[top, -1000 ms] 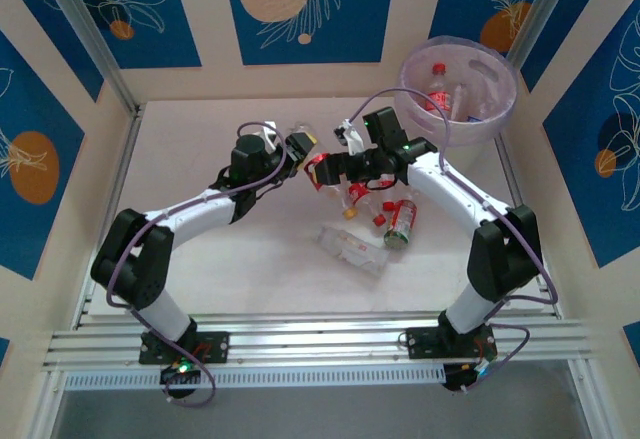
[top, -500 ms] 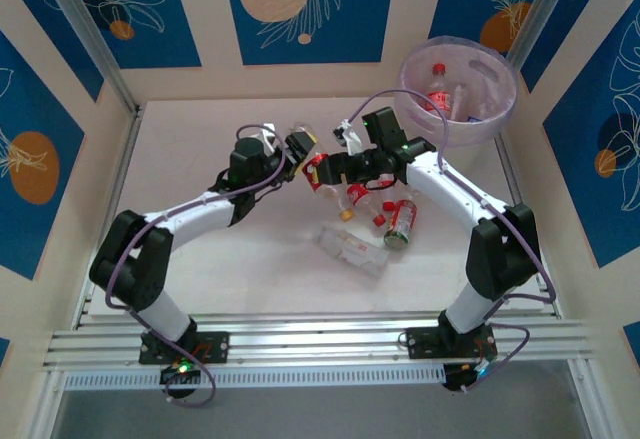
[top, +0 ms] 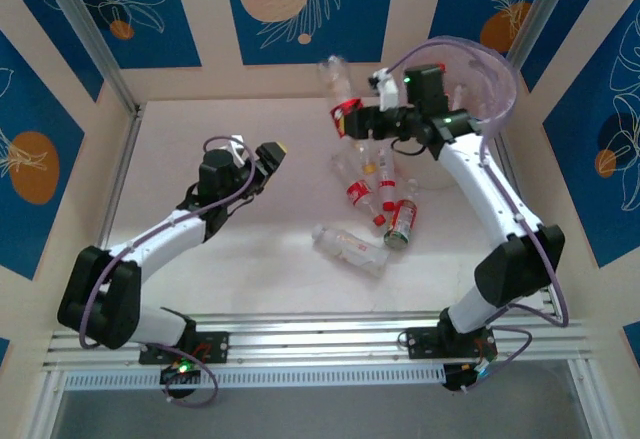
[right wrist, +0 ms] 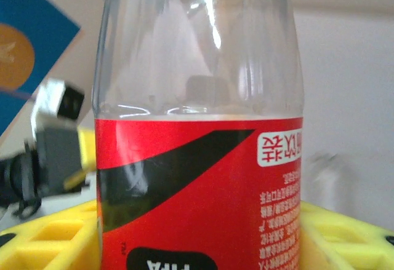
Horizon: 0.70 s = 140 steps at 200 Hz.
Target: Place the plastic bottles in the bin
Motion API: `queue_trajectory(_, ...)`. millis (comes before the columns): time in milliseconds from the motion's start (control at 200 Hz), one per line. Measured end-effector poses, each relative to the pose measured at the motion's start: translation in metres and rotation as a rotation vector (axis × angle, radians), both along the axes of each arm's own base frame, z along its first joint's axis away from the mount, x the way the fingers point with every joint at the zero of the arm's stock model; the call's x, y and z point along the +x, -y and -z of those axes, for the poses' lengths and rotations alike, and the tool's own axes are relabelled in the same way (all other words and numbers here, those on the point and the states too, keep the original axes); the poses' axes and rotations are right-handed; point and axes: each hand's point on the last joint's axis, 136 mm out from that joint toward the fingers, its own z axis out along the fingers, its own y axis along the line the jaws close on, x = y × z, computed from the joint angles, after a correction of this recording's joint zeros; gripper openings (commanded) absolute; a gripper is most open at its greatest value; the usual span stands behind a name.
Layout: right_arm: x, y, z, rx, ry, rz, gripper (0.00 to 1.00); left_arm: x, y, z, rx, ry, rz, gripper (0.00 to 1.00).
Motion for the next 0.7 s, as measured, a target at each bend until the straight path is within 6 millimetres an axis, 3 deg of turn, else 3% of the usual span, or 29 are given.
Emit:
queue_trajectory(215, 0.027, 0.090, -0.083, -0.001, 0.263, 0.250, 0.61, -0.023, -0.016, 0.037, 0.086, -0.089, -0.018, 0.85)
queue_trajectory(350, 0.045, 0.152, -0.109, -0.015, 0.351, 0.430, 0.61, -0.029, -0.020, 0.048, 0.100, -0.114, -0.025, 0.84)
queue_trajectory(515, 0.068, 0.201, -0.105, -0.030, 0.362, 0.563, 0.61, -0.033, -0.022, 0.058, 0.109, -0.135, -0.027, 0.83)
queue_trajectory(700, 0.103, 0.223, -0.060, -0.073, 0.279, 0.617, 0.61, -0.034, -0.023, 0.060, 0.111, -0.140, -0.027, 0.83)
